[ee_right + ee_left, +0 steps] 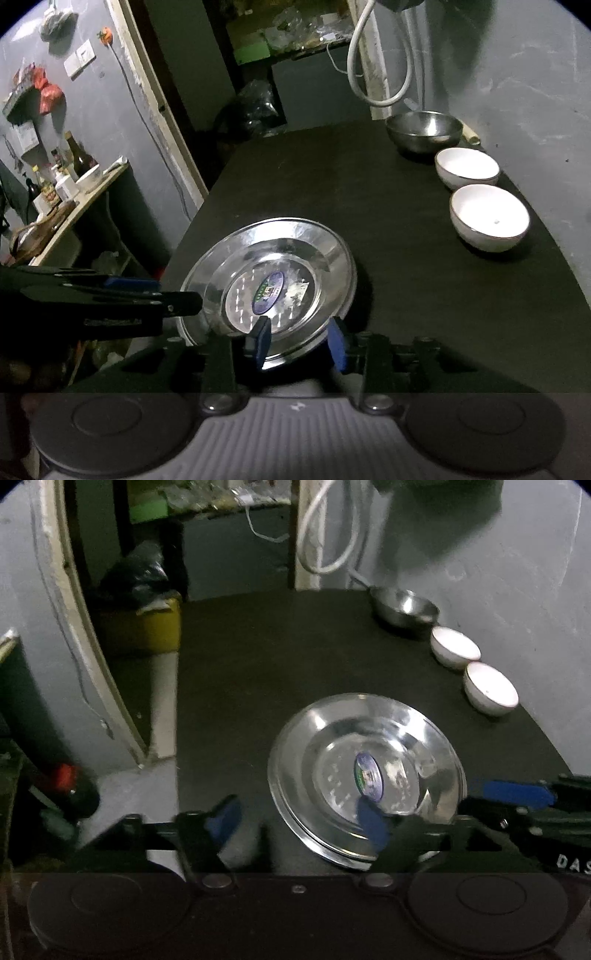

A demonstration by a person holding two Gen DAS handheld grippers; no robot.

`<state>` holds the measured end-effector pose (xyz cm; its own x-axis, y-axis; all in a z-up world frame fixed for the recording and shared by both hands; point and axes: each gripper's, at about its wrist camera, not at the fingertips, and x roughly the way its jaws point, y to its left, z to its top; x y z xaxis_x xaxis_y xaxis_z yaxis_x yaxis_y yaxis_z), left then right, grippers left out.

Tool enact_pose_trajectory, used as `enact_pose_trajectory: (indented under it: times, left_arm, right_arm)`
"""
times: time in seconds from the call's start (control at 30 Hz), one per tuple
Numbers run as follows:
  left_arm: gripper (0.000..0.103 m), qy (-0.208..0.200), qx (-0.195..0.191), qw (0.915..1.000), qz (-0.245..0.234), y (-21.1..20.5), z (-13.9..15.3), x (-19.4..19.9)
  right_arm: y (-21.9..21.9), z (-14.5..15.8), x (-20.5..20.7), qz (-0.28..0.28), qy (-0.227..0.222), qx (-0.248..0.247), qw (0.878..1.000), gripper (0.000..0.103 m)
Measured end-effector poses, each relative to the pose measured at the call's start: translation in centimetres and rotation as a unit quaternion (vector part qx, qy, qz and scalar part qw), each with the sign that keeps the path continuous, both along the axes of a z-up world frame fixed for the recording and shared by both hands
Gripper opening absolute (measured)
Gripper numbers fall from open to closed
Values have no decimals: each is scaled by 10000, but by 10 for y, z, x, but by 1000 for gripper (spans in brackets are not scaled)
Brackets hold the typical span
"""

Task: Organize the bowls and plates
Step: 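Lower the stickered plate onto the large plate and open both tools, then move both tools to the small steel bowl beside the white bowls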

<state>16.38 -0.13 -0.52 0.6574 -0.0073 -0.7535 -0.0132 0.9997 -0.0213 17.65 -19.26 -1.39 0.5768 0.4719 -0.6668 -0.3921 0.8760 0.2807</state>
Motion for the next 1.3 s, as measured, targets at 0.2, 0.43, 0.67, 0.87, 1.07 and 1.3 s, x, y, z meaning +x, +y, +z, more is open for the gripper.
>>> enact_pose_trajectory:
  times: [0.2, 0.43, 0.67, 0.87, 1.07, 1.3]
  left_arm:
    - [99, -357, 199, 9990, 171, -7, 24, -23]
    - [102, -845, 165, 9963, 63, -13, 62, -62]
    - [102, -1463, -246, 9888, -169, -4, 96, -89]
    - [102, -1990, -349, 9756, -856, 10, 138, -106]
    - [102, -2064, -515, 9664, -1443, 20, 182, -116]
    - [102, -1570, -640, 9629, -2099, 16, 201, -109]
  right_arm:
    - [-23, 6, -21, -119, -166, 410, 9990, 76]
    - [-58, 32, -58, -433, -497, 886, 9939, 101]
    - [-69, 80, -92, -979, -812, 604, 9900, 103]
    - [-63, 143, -119, -1323, -1004, 143, 9860, 103]
    - [-38, 213, -130, -1231, -1036, -662, 9848, 103]
    - [-23, 261, -104, -989, -358, -763, 9915, 103]
